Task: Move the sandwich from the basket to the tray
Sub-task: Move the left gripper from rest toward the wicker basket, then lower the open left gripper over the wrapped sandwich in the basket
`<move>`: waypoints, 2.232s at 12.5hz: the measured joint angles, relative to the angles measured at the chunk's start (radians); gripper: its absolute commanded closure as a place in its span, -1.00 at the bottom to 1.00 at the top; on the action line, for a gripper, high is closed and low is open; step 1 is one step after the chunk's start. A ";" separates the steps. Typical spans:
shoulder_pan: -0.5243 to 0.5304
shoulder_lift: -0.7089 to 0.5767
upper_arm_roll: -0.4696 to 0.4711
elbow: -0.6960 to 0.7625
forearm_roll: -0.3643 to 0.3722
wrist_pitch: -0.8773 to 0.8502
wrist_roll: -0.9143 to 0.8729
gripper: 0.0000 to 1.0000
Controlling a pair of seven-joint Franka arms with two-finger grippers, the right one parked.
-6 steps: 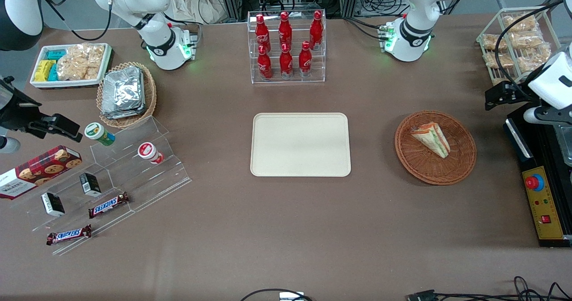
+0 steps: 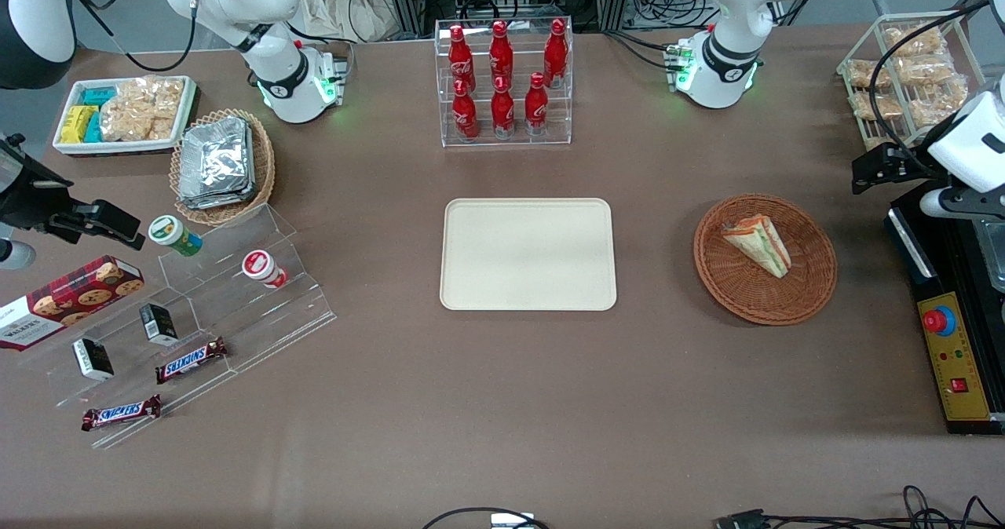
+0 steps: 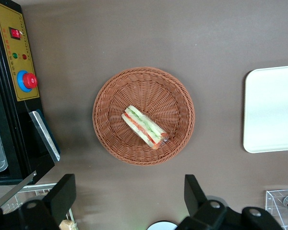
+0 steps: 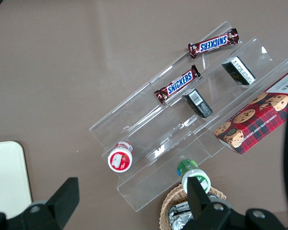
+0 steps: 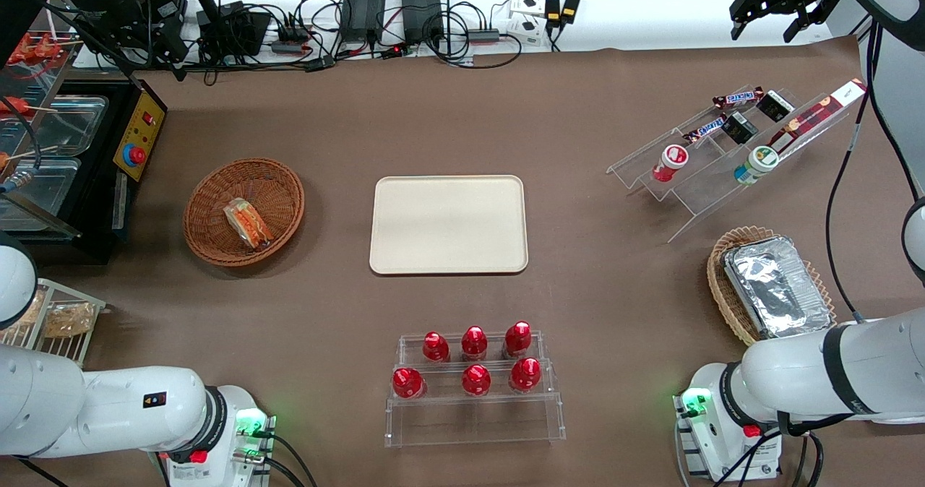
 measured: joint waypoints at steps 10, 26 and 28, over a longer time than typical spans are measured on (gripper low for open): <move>-0.002 -0.052 0.003 -0.329 0.012 0.270 -0.202 -1.00; -0.003 -0.095 0.002 -0.909 0.012 0.933 -0.559 -1.00; -0.003 -0.068 0.002 -0.930 0.012 0.979 -0.570 -1.00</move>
